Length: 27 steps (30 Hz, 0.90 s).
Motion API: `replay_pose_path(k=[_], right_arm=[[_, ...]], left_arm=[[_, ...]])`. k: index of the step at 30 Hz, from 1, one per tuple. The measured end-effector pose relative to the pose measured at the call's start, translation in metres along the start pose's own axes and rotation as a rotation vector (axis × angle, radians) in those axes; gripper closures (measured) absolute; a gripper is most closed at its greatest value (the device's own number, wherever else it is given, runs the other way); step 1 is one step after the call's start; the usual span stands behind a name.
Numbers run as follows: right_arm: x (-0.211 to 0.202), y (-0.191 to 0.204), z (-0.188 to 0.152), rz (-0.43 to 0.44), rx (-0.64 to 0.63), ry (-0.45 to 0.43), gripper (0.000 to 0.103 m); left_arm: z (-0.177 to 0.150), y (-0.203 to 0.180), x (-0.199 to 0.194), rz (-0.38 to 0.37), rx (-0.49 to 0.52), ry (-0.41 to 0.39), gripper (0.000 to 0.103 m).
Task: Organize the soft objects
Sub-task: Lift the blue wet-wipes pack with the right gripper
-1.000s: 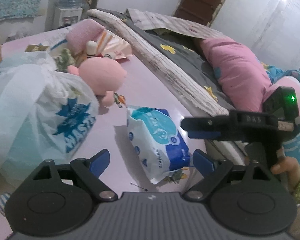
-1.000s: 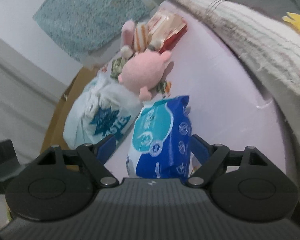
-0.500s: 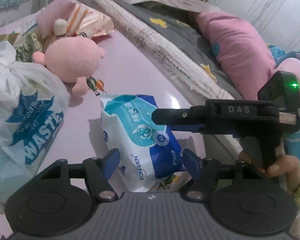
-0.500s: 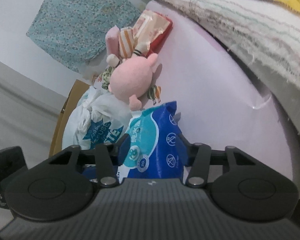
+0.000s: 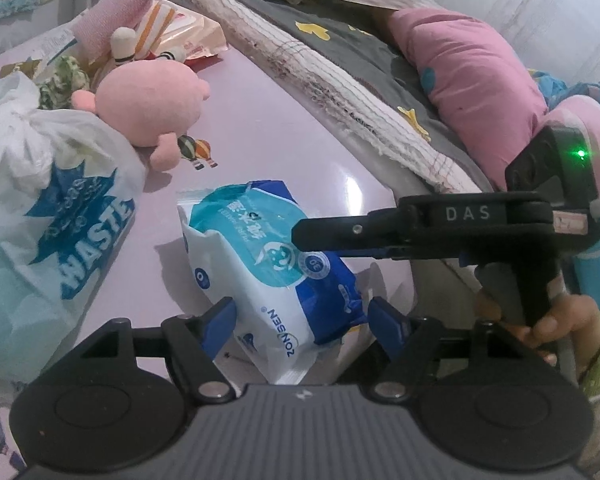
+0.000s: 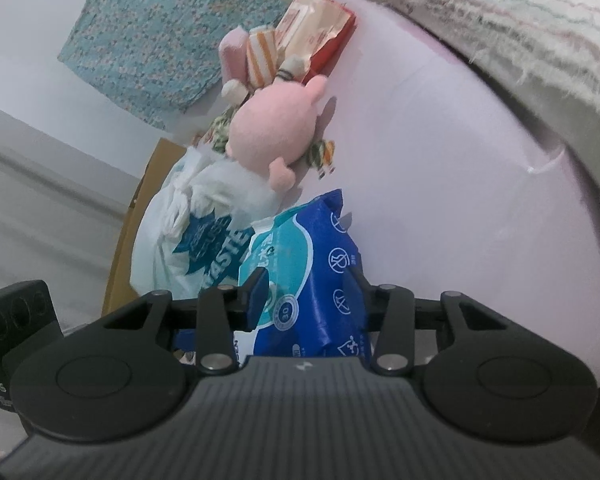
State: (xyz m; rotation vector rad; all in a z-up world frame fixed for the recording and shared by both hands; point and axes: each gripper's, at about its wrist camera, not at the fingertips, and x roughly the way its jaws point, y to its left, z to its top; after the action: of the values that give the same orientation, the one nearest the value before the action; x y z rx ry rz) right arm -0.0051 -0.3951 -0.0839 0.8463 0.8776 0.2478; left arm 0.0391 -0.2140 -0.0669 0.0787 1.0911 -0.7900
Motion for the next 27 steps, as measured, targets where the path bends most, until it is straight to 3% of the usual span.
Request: replay_pose_path(k=[5,9,15,20,27], right_arm=[[-0.004,0.002,0.001,-0.029,-0.014,-0.015,0.06],[-0.005,0.0,0.005,-0.044,-0.018,-0.015,0.057],[0.005,-0.004,0.003,-0.056,-0.004,0.024,0.054],[0.014,-0.009,0.002,-0.018,0.034,0.044,0.053],[0.015,-0.006,-0.001,-0.001,0.028,0.036,0.056]], left_arm=[[0.002,0.006,-0.002,0.03,-0.007,-0.015,0.02],[0.008,0.015,0.008,0.038,-0.033,0.017,0.016],[0.011,0.025,0.03,0.003,-0.105,0.102,0.016],[0.014,0.025,0.038,-0.017,-0.108,0.109,0.017],[0.016,0.015,0.036,-0.01,-0.072,0.097,0.026]])
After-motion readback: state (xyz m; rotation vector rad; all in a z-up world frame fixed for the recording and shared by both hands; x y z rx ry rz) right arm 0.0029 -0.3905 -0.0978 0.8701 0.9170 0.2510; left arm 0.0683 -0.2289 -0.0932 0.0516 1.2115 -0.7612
